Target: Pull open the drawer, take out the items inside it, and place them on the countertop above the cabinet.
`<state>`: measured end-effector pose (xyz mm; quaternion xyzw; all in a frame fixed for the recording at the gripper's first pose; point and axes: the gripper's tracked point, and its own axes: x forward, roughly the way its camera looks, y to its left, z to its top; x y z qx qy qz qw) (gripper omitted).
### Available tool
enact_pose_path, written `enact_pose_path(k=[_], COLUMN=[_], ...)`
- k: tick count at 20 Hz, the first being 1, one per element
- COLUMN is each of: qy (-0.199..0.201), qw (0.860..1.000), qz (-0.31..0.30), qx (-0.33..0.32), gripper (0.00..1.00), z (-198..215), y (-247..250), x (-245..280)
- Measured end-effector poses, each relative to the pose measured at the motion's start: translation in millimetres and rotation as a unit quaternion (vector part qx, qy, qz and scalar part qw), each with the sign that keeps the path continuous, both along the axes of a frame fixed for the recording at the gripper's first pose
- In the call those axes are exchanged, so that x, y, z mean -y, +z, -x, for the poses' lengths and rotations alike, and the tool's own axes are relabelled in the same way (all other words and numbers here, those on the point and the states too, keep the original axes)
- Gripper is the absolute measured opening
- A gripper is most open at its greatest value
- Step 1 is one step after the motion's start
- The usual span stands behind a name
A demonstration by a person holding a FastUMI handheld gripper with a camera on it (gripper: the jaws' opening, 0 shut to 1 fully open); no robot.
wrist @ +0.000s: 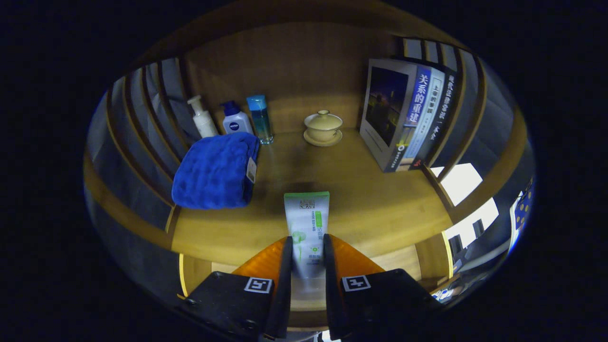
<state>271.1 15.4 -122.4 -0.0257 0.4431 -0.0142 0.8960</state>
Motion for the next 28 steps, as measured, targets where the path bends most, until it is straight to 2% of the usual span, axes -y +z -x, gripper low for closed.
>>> enact_pose_path(k=[2, 8, 10, 13, 18, 21, 23, 25, 28], qy=[-0.004, -0.007, -0.013, -0.021, -0.018, -0.015, -0.017, -0.023, -0.024], qw=[1.0, 1.0, 0.999, 0.999, 0.997, 0.995, 0.994, 0.992, 0.989], qz=[0.004, 0.0, -0.002, 0.001, -0.003, -0.015, -0.01, -0.006, -0.021], qx=[0.011, 0.031, 0.035, 0.034, 0.074, 0.093, 0.109, 0.124, 0.147], gripper=[0.4, 0.4, 0.4, 0.47, 0.53, 0.8, 0.92, 1.0, 0.99], z=[-24, -63, -70, -71, -72, -62, -54, -40, -17], y=[-7, -23, -30, -37, -20, -13, -6, 3, 21], x=[-1, -2, 0, 4, 7, 6, 14, 20, 15])
